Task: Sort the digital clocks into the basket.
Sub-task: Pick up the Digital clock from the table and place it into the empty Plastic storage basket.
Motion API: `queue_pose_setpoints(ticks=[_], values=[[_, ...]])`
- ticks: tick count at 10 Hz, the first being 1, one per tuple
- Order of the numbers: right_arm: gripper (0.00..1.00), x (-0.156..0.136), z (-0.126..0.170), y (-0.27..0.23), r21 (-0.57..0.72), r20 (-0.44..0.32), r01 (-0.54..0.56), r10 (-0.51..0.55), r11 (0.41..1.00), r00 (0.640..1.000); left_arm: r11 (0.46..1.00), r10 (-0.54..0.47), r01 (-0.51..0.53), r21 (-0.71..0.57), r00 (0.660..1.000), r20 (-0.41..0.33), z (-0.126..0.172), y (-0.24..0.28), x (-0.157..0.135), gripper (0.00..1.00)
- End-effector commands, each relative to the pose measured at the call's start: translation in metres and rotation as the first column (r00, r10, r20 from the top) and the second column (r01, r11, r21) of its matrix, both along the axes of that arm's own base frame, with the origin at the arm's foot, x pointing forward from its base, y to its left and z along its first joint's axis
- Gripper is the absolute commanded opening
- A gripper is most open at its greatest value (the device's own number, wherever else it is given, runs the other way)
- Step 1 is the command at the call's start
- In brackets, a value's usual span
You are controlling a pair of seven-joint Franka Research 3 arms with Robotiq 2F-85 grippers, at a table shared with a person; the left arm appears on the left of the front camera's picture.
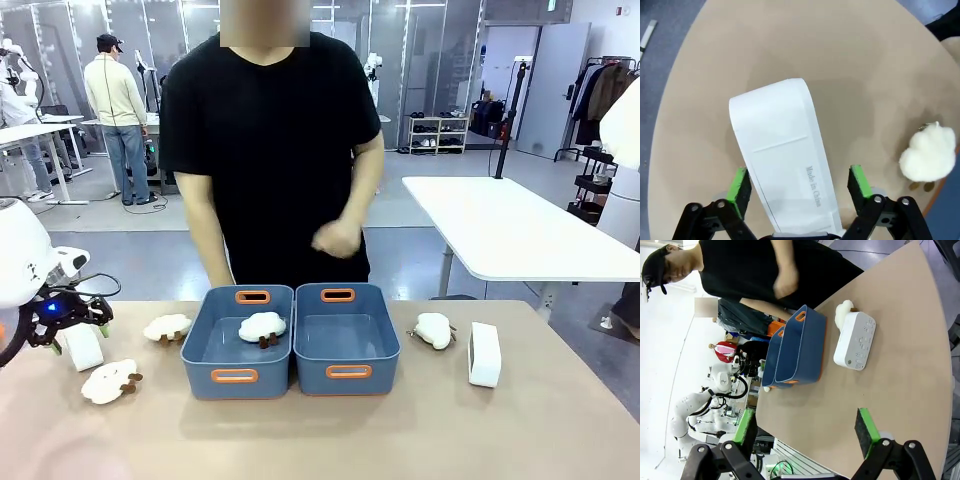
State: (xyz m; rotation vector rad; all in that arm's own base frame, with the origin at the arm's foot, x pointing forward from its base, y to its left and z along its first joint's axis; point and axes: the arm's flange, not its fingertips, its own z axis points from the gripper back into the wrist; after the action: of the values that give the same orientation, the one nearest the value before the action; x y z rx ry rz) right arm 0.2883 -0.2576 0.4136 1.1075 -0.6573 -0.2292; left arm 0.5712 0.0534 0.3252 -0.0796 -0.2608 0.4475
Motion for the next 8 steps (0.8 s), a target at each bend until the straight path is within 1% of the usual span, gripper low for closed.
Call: queue_pose_setpoints(ticks=[1,2,3,5,6,7,8], values=[[1.0,-0.002,0.0,0.0,0.003,0.002,-0.005,0.005,1.0,1.0,0.998,0.027,-0.026,0.051,0.999,-0.018,-0.004,0.001,0.007,0.4],[1.0,-0.002,0.0,0.0,0.003,0.002,-0.005,0.005,1.0,1.0,0.998,0.029,-0.029,0.053,0.999,-0.012,-0.007,0.002,0.007,0.02],[1.0,-0.002,0.0,0.0,0.003,0.002,-0.005,0.005,1.0,1.0,0.998,0.037,-0.037,0.051,0.999,-0.007,-0.008,0.003,0.008,0.0],[1.0,-0.002,0.0,0.0,0.003,0.002,-0.005,0.005,1.0,1.0,1.0,0.019,-0.018,0.017,1.0,-0.015,-0.005,0.006,0.005,0.0],[1.0,-0.002,0.0,0.0,0.003,0.002,-0.005,0.005,1.0,1.0,1.0,-0.002,0.002,0.007,1.0,-0.029,0.0,0.008,0.0,0.03],[1.0,-0.002,0.0,0.0,0.003,0.002,-0.005,0.005,1.0,1.0,0.998,-0.061,0.061,-0.003,0.998,-0.013,0.012,0.014,-0.011,0.03],[1.0,-0.002,0.0,0.0,0.003,0.002,-0.005,0.005,1.0,1.0,0.993,-0.109,0.11,-0.049,0.994,0.032,0.04,0.03,-0.027,0.03]])
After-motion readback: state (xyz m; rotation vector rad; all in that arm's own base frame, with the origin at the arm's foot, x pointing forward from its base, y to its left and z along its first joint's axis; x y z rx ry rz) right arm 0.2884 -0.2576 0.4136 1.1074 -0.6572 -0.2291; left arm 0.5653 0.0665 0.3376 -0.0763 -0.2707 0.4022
